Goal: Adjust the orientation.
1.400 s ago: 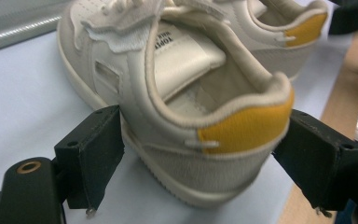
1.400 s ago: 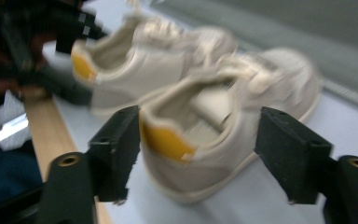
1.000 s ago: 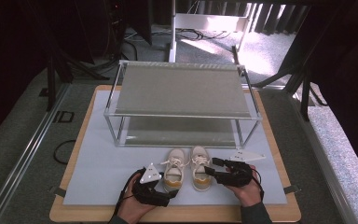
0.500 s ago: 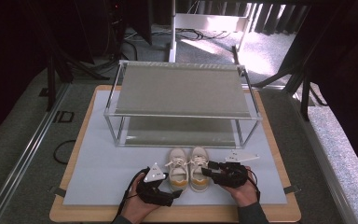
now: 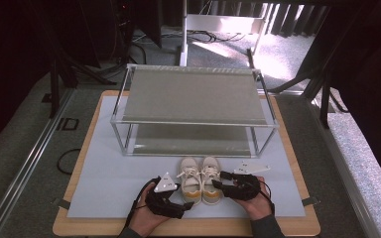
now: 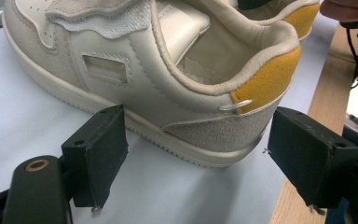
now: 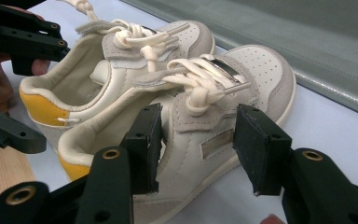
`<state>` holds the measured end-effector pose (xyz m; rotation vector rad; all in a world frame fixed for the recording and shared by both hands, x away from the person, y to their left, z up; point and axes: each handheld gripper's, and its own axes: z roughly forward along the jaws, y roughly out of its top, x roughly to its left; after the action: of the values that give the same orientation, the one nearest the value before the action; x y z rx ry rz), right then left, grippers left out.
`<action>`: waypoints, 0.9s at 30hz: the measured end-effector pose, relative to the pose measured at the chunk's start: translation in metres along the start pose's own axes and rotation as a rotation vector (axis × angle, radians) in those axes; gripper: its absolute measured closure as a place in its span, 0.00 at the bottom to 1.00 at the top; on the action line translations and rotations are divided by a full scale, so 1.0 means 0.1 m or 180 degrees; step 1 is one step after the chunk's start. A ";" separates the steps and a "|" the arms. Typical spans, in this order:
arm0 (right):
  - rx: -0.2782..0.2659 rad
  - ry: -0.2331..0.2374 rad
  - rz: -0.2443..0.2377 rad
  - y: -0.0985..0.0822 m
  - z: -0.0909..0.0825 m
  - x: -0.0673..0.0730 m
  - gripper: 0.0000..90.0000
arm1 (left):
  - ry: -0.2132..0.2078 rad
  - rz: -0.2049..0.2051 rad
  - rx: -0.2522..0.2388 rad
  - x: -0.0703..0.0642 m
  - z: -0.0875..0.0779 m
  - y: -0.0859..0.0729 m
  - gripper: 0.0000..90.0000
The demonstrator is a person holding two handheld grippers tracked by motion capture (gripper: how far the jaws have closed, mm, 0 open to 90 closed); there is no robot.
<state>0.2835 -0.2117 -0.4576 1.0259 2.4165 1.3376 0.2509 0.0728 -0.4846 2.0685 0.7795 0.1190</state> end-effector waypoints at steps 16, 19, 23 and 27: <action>-0.0002 -0.0120 -0.0008 0.04 -0.08 0.05 0.54 | 0.0237 -0.0170 -0.0467 0.06 -0.36 0.10 0.37; 0.0051 -0.0139 0.0017 0.03 -0.08 0.05 0.56 | 0.0349 -0.0211 -0.0403 0.07 -0.33 0.14 0.39; 0.0097 -0.0126 0.0063 0.02 -0.08 0.06 0.56 | 0.0405 -0.0306 -0.0422 0.09 -0.31 0.15 0.39; 0.0144 -0.0117 0.0112 0.03 -0.08 0.06 0.55 | 0.0406 -0.0321 -0.0396 0.08 -0.28 0.18 0.39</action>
<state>0.2769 -0.2115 -0.4496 1.0993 2.4231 1.2690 0.2558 0.0909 -0.4557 1.9145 0.9294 0.2392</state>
